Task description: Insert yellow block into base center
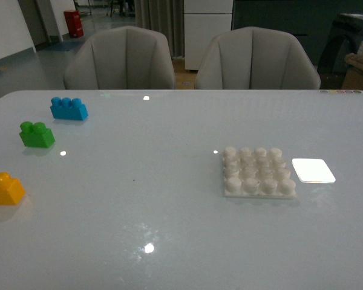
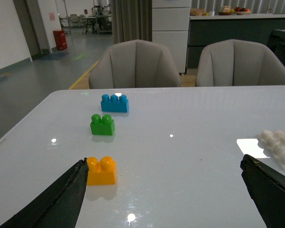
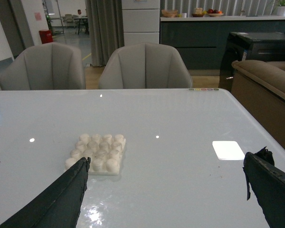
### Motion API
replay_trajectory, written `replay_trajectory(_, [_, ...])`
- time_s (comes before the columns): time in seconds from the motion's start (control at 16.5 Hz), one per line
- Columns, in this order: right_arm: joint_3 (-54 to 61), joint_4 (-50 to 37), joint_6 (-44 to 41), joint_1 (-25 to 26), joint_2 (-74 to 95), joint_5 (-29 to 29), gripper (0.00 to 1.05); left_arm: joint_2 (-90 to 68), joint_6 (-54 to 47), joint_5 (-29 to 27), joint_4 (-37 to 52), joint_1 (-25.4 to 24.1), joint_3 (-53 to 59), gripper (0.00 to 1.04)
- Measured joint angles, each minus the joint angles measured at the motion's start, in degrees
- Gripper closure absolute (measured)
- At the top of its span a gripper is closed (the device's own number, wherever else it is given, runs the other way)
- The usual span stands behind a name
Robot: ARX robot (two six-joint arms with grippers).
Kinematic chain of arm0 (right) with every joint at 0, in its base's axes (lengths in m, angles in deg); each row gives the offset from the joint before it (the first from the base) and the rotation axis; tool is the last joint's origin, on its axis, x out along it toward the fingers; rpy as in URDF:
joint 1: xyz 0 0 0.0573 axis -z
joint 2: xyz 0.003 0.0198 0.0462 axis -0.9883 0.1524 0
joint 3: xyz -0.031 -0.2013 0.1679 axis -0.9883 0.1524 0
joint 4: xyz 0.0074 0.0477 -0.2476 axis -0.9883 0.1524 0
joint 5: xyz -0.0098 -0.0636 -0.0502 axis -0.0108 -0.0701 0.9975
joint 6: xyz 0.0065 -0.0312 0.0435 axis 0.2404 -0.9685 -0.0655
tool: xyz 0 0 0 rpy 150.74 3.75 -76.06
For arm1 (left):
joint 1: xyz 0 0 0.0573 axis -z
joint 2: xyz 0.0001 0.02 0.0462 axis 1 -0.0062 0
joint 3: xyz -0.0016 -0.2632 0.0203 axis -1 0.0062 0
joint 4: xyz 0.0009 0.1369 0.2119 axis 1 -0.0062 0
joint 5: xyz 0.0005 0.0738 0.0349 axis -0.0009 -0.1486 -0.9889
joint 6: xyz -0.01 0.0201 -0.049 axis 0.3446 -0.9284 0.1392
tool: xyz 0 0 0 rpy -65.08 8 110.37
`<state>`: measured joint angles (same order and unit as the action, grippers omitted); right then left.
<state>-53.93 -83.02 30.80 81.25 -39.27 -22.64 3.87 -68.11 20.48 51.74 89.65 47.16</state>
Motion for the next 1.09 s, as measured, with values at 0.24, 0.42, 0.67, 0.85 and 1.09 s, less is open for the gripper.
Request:
replay_trajectory(0.24, [0.0, 0.0, 0.0, 0.0, 0.0, 0.0, 0.06, 0.0, 0.0, 0.0, 0.0, 0.0, 0.0, 0.07])
replay_trajectory(0.42, [0.0, 0.0, 0.0, 0.0, 0.0, 0.0, 0.06, 0.0, 0.0, 0.0, 0.0, 0.0, 0.0, 0.07])
replay_trajectory(0.67, [0.0, 0.0, 0.0, 0.0, 0.0, -0.02, 0.06, 0.0, 0.0, 0.0, 0.0, 0.0, 0.0, 0.07])
replay_trajectory(0.85, [0.0, 0.0, 0.0, 0.0, 0.0, -0.02, 0.06, 0.0, 0.0, 0.0, 0.0, 0.0, 0.0, 0.07])
replay_trajectory(1.09, [0.0, 0.0, 0.0, 0.0, 0.0, -0.02, 0.06, 0.0, 0.0, 0.0, 0.0, 0.0, 0.0, 0.07])
